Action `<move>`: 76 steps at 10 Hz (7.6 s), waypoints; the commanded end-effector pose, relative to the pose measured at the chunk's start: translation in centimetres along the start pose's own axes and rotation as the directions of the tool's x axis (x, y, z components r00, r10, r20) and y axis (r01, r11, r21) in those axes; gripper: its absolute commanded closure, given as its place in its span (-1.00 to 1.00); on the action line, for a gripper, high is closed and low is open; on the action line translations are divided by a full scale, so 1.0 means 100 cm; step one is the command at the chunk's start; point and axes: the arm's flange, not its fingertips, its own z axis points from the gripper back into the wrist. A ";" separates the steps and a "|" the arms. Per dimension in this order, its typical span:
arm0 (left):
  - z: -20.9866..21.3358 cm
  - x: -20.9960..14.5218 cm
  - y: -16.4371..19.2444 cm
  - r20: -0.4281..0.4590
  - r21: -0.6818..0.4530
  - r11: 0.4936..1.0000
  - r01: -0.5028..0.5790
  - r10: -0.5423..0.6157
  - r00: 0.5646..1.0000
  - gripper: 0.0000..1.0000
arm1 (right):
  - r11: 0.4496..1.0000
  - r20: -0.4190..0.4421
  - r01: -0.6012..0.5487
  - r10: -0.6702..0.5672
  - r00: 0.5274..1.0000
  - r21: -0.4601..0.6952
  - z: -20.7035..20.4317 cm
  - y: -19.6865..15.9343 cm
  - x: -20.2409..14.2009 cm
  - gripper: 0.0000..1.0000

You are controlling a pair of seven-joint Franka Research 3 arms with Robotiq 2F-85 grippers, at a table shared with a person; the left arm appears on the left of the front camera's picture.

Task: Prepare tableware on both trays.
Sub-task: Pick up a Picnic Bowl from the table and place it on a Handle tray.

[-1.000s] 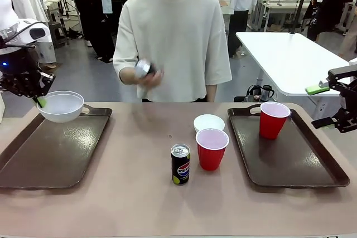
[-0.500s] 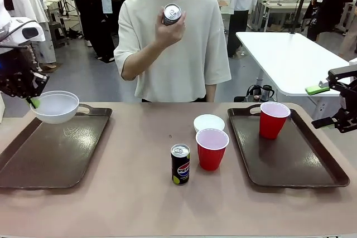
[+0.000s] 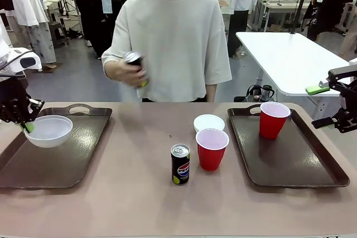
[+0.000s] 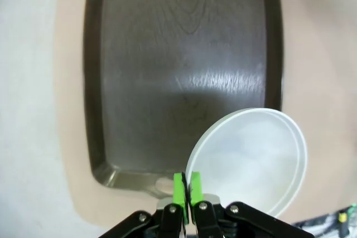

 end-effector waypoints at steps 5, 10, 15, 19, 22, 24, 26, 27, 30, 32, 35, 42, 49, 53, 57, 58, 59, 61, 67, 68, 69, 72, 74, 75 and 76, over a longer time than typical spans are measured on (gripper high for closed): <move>0.040 -0.084 0.002 -0.057 -0.041 0.984 0.176 -0.178 0.982 0.92 | 1.000 -0.003 -0.009 0.009 1.000 0.009 0.000 0.001 0.000 -1.00; 0.044 -0.084 -0.003 -0.060 0.025 0.986 0.163 -0.161 0.985 0.92 | 1.000 -0.003 -0.009 0.009 1.000 0.009 0.000 0.001 0.000 -1.00; -0.038 -0.029 -0.002 0.042 0.001 0.999 0.041 -0.041 0.998 0.92 | 1.000 -0.003 -0.009 0.009 1.000 0.009 0.000 0.001 0.000 -1.00; -0.102 -0.013 0.003 0.059 -0.070 0.997 0.017 -0.013 0.998 0.92 | 1.000 -0.003 -0.009 0.009 1.000 0.009 0.000 0.001 0.000 -1.00; -0.127 -0.005 -0.002 0.017 -0.027 1.000 0.013 -0.013 1.000 0.92 | 1.000 -0.003 -0.009 0.009 1.000 0.009 0.000 0.001 0.000 -1.00; -0.138 -0.004 -0.006 0.003 -0.015 1.000 0.018 -0.018 1.000 0.92 | 1.000 -0.003 -0.009 0.009 1.000 0.009 0.000 0.001 0.000 -1.00; -0.127 -0.005 -0.007 0.004 -0.029 0.999 0.015 -0.015 1.000 -0.27 | 1.000 -0.003 -0.009 0.009 1.000 0.009 0.000 0.001 0.000 -1.00; -0.118 -0.007 -0.008 0.010 -0.034 0.999 0.015 -0.014 1.000 -0.56 | 1.000 -0.003 -0.009 0.009 1.000 0.009 0.000 0.001 0.000 -1.00; -0.078 -0.017 -0.016 -0.002 0.003 0.998 0.065 -0.065 0.998 -1.00 | 1.000 -0.003 -0.009 0.009 1.000 0.009 0.000 0.001 0.000 -1.00; -0.048 -0.024 -0.027 -0.023 -0.019 0.995 0.102 -0.102 0.994 -1.00 | 1.000 -0.003 -0.009 0.009 1.000 0.009 0.000 0.001 0.000 -1.00; 0.002 -0.023 -0.037 -0.146 -0.300 0.949 0.099 -0.148 0.978 -0.63 | 1.000 -0.003 -0.009 0.009 1.000 0.009 0.000 0.001 0.000 -1.00; 0.059 -0.011 0.059 -0.102 -0.868 0.496 0.026 -0.228 0.968 -0.63 | 1.000 -0.003 -0.009 0.009 1.000 0.009 0.000 0.001 0.000 -1.00; 0.029 -0.002 0.096 -0.159 -0.882 0.464 -0.080 -0.135 0.978 -0.63 | 1.000 -0.003 -0.009 0.009 1.000 0.009 0.000 0.001 0.000 -1.00; 0.029 -0.002 0.096 -0.159 -0.882 0.464 -0.080 -0.135 0.978 -0.63 | 1.000 -0.003 -0.009 0.009 1.000 0.009 0.000 0.001 0.000 -1.00; 0.029 -0.002 0.096 -0.159 -0.882 0.464 -0.080 -0.135 0.978 -0.63 | 0.981 0.067 0.021 -0.008 0.998 -0.191 -0.023 0.030 0.006 -1.00; 0.029 -0.002 0.096 -0.159 -0.882 0.464 -0.080 -0.135 0.978 -0.63 | 0.962 0.091 0.048 -0.024 0.996 -0.268 -0.037 0.048 0.013 -1.00; 0.029 -0.002 0.096 -0.159 -0.882 0.464 -0.080 -0.135 0.978 -0.63 | 0.940 0.108 0.071 -0.037 0.994 -0.332 -0.052 0.065 0.022 -1.00; 0.029 -0.002 0.096 -0.159 -0.882 0.464 -0.080 -0.135 0.978 -0.63 | 0.856 0.120 0.092 -0.035 0.992 -0.509 -0.092 0.084 0.036 -1.00; 0.029 -0.002 0.096 -0.159 -0.882 0.464 -0.080 -0.135 0.978 -0.63 | 0.689 0.163 0.060 0.085 0.983 -0.722 -0.160 0.077 0.063 -1.00; 0.029 -0.002 0.096 -0.159 -0.882 0.464 -0.080 -0.135 0.978 -0.63 | 0.689 0.163 0.060 0.085 0.983 -0.722 -0.160 0.077 0.063 -1.00; 0.029 -0.002 0.096 -0.159 -0.882 0.464 -0.080 -0.135 0.978 -0.63 | 0.689 0.163 0.060 0.085 0.983 -0.722 -0.160 0.077 0.063 -1.00; 0.029 -0.002 0.096 -0.159 -0.882 0.464 -0.080 -0.135 0.978 -0.63 | 0.680 0.157 0.046 0.103 0.982 -0.732 -0.157 0.070 0.067 -1.00; 0.029 -0.002 0.096 -0.159 -0.882 0.464 -0.080 -0.135 0.978 -0.63 | 0.659 0.130 0.021 0.116 0.985 -0.752 -0.158 0.068 0.057 -1.00; 0.029 -0.002 0.096 -0.159 -0.882 0.464 -0.080 -0.135 0.978 -0.63 | 0.602 0.088 0.011 0.099 0.991 -0.798 -0.149 0.065 0.022 -1.00; 0.029 -0.002 0.096 -0.159 -0.882 0.464 -0.080 -0.135 0.978 -0.63 | 0.557 0.073 -0.023 0.149 0.986 -0.830 -0.132 0.058 -0.014 -1.00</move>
